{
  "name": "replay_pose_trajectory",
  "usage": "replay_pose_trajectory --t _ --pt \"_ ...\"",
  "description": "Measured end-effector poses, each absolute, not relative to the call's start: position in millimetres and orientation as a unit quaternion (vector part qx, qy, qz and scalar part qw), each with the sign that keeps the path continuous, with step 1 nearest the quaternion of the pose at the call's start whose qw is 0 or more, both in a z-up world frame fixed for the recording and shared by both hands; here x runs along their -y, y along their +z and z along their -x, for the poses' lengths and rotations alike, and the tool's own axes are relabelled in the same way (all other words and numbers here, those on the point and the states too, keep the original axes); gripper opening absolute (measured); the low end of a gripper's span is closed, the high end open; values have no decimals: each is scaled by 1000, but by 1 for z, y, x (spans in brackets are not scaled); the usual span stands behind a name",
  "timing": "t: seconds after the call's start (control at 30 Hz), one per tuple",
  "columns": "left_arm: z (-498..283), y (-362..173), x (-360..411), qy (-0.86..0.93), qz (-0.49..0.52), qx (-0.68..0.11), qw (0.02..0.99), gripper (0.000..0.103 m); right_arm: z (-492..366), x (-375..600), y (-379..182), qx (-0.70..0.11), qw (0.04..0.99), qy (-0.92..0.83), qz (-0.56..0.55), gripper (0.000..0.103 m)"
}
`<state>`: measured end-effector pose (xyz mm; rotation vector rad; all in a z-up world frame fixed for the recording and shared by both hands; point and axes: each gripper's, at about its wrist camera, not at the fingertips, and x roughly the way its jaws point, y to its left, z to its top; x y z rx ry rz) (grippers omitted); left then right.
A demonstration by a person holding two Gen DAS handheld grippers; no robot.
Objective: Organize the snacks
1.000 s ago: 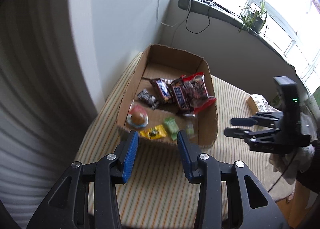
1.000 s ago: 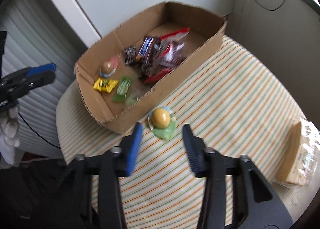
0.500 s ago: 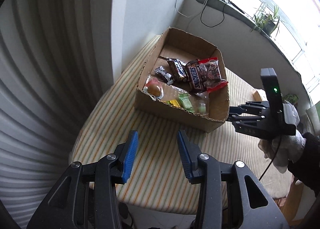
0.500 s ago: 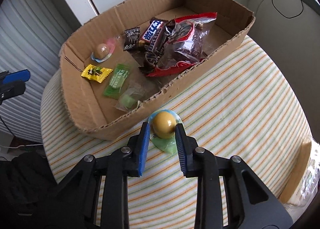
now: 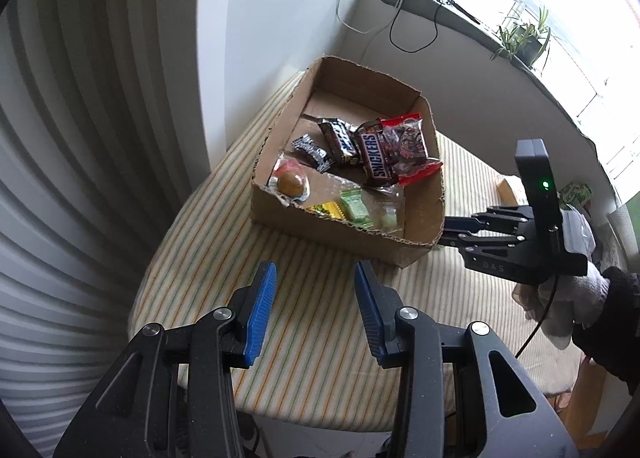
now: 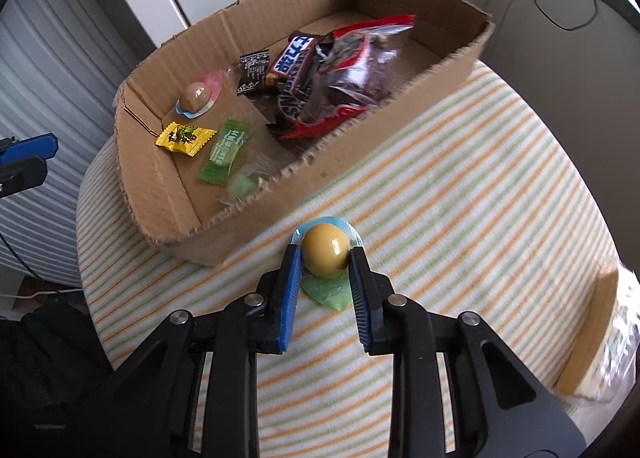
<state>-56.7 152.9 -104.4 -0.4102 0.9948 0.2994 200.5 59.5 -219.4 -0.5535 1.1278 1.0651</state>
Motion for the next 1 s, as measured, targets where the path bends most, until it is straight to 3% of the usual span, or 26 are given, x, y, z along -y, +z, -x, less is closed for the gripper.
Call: replay_pose_trajectory --t 0.33,0.63,1.0 --pt "46 -100 -147 129 189 -465 855 39 -213 -19 -171 -490 711 466 192 25" --pt "44 -95 -143 127 179 -464 859 39 -201 -48 -126 -450 716 499 189 25" --pt "43 -92 -147 131 175 -459 861 39 -191 -87 -125 -443 705 515 202 25"
